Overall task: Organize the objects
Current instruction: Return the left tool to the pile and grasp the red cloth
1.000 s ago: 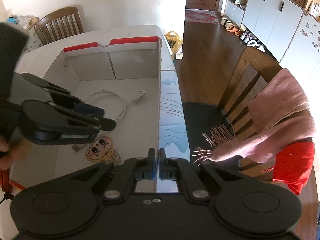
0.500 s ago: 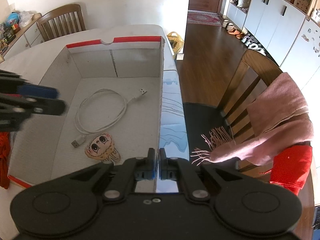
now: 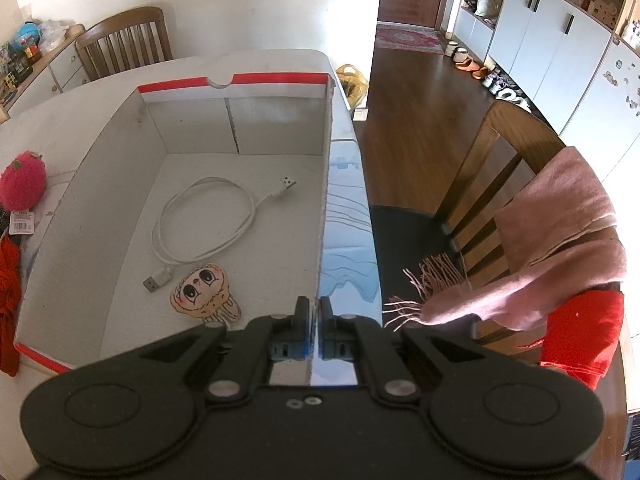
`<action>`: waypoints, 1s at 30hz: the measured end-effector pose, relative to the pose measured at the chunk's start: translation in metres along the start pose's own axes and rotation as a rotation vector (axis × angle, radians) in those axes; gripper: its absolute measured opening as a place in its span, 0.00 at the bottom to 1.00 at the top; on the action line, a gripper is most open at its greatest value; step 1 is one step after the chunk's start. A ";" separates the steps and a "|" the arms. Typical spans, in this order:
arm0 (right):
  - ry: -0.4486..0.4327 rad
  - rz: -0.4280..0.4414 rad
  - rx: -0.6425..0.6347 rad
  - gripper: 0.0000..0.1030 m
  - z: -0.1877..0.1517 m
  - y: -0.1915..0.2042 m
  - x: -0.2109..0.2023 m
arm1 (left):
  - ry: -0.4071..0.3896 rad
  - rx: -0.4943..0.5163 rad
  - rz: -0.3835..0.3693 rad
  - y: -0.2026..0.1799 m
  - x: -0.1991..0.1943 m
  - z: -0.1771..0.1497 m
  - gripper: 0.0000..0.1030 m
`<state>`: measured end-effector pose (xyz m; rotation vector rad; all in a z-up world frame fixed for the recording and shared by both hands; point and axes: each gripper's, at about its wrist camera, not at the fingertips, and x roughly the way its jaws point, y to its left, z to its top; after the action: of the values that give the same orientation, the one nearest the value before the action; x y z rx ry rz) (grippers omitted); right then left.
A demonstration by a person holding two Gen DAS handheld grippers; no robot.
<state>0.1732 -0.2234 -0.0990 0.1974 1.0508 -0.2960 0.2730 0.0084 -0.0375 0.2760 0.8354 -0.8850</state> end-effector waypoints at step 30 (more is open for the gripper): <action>0.007 -0.022 -0.026 0.07 -0.004 0.009 0.000 | 0.178 -0.316 0.191 0.065 0.022 -0.143 0.77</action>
<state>0.1732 -0.2140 -0.1005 0.1637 1.0640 -0.3020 0.2551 0.1127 -0.1560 0.1557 1.0804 -0.5447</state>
